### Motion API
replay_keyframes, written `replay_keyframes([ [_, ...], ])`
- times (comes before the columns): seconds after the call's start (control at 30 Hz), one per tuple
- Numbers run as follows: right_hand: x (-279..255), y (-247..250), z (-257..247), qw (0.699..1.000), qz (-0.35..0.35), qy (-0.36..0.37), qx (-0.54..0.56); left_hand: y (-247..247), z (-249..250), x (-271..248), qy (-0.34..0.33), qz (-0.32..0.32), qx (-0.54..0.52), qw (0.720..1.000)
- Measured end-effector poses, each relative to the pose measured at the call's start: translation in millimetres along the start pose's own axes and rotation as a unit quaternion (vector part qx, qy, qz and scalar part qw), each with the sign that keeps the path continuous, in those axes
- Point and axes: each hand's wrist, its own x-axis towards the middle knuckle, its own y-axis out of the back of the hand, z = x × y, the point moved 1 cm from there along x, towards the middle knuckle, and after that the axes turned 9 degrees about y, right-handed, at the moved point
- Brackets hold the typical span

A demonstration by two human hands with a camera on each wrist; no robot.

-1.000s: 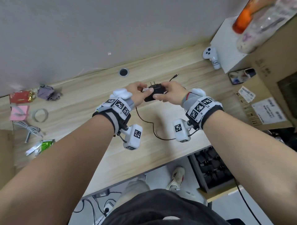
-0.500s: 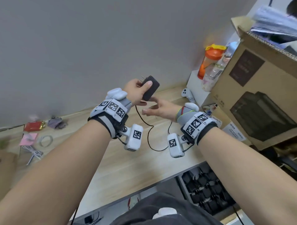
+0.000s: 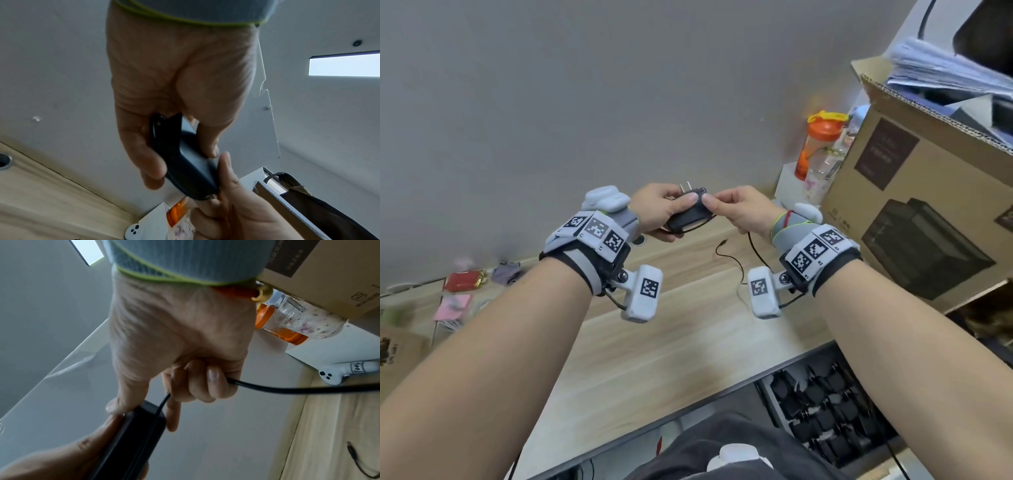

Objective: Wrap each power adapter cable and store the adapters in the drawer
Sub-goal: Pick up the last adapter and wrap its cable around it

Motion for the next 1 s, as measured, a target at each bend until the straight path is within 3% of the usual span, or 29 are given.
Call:
replay_keyframes([
  [0.1,0,-3,-4,1.0,0.004,0.015,0.016,-3,1,-5,0.012,-0.002,-0.009,1.0],
  [0.4,7,-16,-16,0.998,0.036,0.03,0.034,-6,9,-15,0.084,0.002,-0.2,0.976],
  [0.6,2,-16,-26,0.996,0.015,0.006,0.085,1,7,-22,0.048,-0.022,-0.091,0.994],
  [0.8,-5,-17,-30,0.993,-0.027,-0.02,0.115,10,1,-20,0.08,-0.053,0.007,0.995],
  [1.0,-2,-20,-32,0.993,0.007,-0.016,0.114,11,4,-20,0.034,-0.024,-0.066,0.997],
])
